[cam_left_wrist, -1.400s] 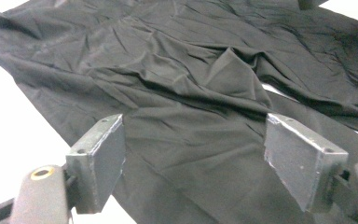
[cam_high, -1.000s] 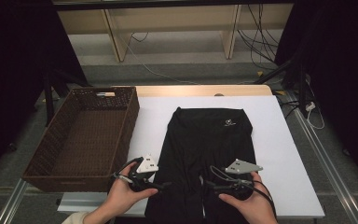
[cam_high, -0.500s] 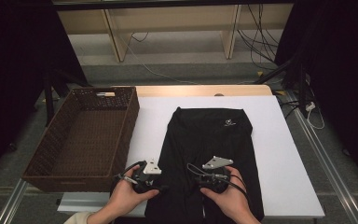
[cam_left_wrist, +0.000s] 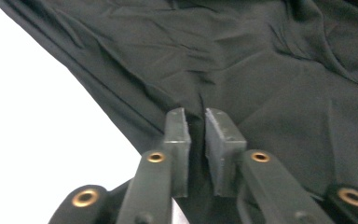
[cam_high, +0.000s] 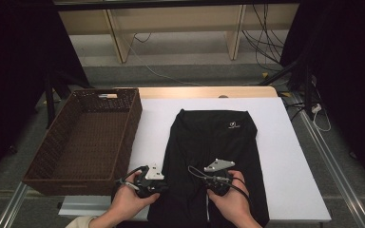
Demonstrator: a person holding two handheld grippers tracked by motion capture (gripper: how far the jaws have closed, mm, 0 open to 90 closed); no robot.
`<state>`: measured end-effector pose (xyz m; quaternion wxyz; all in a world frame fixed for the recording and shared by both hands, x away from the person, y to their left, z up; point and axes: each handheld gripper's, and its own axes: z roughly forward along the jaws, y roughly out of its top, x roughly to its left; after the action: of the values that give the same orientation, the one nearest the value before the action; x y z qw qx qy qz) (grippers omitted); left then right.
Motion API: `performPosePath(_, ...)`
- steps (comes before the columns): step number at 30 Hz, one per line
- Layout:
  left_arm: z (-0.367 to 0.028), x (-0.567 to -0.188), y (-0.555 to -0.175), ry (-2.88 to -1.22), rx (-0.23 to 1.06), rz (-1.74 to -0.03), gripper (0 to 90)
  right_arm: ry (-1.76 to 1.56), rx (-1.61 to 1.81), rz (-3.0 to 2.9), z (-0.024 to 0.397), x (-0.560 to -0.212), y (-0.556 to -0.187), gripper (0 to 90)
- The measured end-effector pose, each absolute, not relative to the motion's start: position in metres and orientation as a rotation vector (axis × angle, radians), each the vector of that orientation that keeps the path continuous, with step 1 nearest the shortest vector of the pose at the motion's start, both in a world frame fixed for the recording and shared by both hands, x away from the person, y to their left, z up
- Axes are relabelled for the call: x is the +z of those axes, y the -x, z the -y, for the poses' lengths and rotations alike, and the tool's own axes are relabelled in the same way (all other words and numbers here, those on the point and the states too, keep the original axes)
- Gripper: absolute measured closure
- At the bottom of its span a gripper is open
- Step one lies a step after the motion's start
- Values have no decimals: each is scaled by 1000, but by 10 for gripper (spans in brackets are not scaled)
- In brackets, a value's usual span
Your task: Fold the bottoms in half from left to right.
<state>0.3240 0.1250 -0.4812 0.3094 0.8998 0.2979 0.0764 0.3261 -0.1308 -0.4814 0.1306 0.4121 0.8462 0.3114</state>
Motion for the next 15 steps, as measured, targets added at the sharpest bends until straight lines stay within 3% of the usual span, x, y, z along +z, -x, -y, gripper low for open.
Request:
performPosePath(3, -126, -480, -322, -2389, 203, -782, 881, -1198, 908, -2465, 130, -480, -324, 875)
performPosePath(15, -127, -477, -311, -2407, 175, -767, 888, -1214, 940, -2496, 133, -476, -313, 876)
